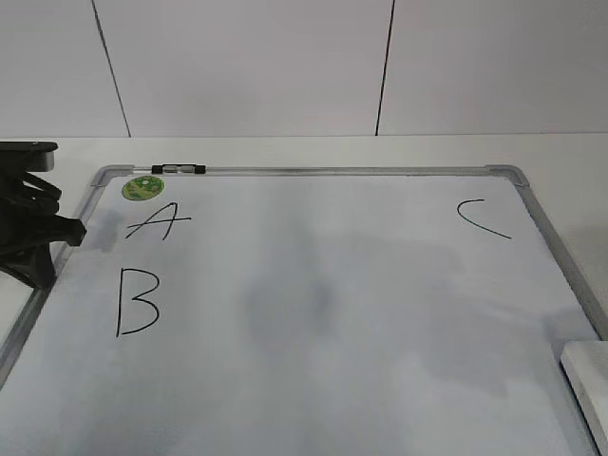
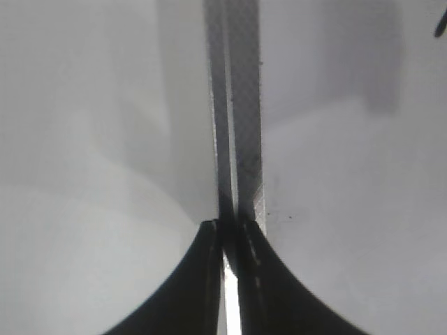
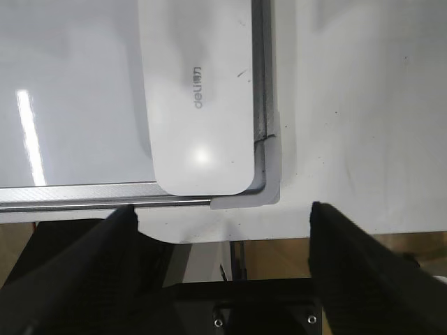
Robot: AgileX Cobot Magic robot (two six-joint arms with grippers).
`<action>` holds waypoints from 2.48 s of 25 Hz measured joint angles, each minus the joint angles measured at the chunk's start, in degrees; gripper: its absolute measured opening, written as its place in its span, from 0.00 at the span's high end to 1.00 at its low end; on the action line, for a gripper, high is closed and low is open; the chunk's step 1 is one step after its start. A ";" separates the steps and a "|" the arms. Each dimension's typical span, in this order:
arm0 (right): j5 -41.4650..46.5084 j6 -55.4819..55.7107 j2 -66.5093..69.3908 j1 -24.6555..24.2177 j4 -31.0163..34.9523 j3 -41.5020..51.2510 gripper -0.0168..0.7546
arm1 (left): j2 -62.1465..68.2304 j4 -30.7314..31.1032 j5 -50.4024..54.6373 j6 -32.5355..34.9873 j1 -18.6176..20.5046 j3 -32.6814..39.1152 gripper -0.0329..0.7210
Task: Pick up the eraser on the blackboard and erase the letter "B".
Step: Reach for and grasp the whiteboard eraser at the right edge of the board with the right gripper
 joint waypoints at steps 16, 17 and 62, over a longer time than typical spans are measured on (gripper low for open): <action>-7.57 0.00 12.44 0.00 2.89 -0.02 0.12 | 0.00 -0.11 0.00 0.00 0.00 0.00 0.93; -8.48 0.00 13.27 0.00 3.28 -0.02 0.12 | 0.00 -0.11 0.00 0.10 0.00 0.00 0.93; -26.10 0.14 11.28 0.00 0.94 10.55 0.14 | 0.00 -0.21 -0.10 0.10 0.00 0.00 0.94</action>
